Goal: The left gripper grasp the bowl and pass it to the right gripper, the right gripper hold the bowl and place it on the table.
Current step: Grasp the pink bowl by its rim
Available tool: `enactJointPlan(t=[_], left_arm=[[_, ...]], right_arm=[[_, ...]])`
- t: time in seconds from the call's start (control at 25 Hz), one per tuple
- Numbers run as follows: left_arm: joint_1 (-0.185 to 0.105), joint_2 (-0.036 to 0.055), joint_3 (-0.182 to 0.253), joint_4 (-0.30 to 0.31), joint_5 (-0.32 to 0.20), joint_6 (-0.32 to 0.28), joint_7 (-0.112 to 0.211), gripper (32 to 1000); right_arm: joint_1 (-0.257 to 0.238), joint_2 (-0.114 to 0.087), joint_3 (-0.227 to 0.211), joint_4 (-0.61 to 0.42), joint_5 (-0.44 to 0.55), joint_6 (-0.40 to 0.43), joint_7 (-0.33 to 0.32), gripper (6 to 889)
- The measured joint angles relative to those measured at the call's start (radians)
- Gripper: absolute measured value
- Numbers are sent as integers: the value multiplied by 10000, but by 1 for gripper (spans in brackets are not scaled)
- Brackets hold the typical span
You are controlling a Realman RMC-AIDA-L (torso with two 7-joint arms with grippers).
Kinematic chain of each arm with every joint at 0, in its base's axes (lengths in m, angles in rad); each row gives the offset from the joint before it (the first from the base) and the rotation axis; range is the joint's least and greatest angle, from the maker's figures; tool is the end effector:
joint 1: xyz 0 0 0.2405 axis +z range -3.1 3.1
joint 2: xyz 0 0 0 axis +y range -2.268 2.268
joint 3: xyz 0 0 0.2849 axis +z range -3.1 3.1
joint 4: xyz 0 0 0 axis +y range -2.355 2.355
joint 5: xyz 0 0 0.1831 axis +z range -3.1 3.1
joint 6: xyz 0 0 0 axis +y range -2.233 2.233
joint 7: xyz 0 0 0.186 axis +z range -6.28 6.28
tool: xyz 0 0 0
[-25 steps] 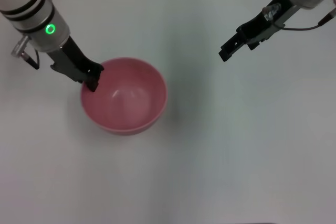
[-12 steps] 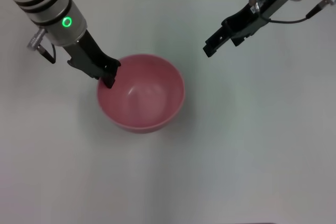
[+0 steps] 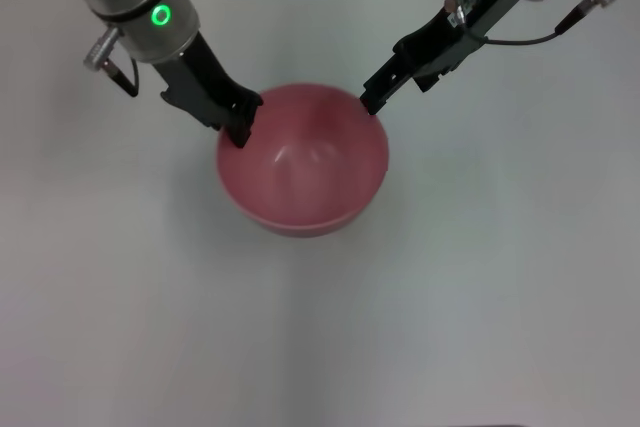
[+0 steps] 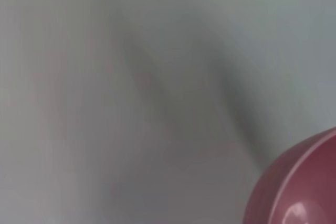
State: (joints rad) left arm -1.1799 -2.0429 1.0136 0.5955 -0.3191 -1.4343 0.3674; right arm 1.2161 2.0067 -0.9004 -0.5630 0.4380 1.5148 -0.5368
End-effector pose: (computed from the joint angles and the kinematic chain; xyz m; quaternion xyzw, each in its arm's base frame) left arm -0.1711 0.4332 -0.0690 -0.8397 -0.4726 0.2047 0.1721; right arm 0.1396 0.4300 -0.0647 -0.8785 0.4443 -0.1493 0.0924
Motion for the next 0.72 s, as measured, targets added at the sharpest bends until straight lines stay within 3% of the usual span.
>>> enactJointPlan(t=[0.4,0.72], left_arm=[[-519,-4,7,117,-414,-380,-25,85],[-620,-3,-16,193,-487,-428,-24,92]], right_arm=[[87,121,-40,1,7,55,0,864],[87,134,-75,14,1,56,-10,863]])
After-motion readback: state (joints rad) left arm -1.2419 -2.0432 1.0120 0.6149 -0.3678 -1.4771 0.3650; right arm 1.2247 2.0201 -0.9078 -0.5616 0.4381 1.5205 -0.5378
